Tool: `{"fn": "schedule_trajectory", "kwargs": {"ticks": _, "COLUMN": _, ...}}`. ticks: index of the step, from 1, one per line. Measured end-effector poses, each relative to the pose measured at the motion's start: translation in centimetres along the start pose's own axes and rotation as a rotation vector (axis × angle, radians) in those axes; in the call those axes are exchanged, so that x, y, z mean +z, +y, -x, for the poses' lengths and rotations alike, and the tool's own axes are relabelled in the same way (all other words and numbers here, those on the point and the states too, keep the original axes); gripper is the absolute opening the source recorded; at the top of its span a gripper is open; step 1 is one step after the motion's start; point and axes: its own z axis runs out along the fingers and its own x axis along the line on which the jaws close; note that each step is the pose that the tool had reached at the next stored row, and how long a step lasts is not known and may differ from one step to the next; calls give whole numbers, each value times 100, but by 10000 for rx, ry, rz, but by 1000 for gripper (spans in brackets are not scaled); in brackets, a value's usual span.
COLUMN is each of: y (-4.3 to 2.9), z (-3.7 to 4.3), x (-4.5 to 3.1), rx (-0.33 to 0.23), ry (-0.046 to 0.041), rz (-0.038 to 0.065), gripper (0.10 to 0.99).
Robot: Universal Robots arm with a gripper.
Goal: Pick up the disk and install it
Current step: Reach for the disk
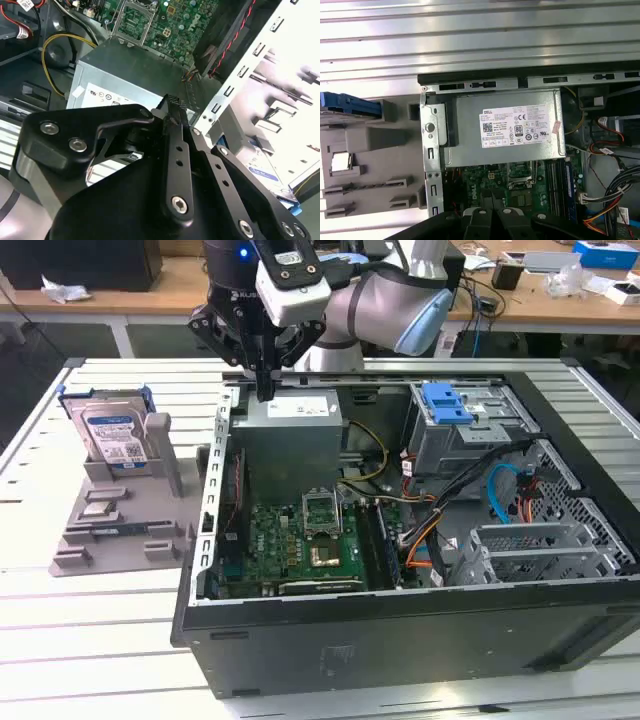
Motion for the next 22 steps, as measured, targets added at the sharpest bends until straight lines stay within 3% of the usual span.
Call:
{"fn": "schedule_trajectory", "kwargs": {"ticks": 12, "y": -14, "z": -191, "x": -5, "rx": 0, "ry": -1, "rz": 0, "gripper": 106}}
{"fn": "schedule_trajectory", "kwargs": {"ticks": 16, "y": -26, "z": -350, "x": -9, "rx": 0, "ry": 0, "rz": 0, "gripper": 106}}
{"fn": "schedule_trajectory", "kwargs": {"ticks": 20, "y": -34, "z": -458, "x": -12, "rx": 0, "ry": 0, "rz": 0, "gripper": 106}}
{"fn": "schedule_trajectory", "kwargs": {"ticks": 22, "y": -42, "z": -567, "x": -14, "rx": 1, "ry": -1, "rz": 0, "gripper": 106}}
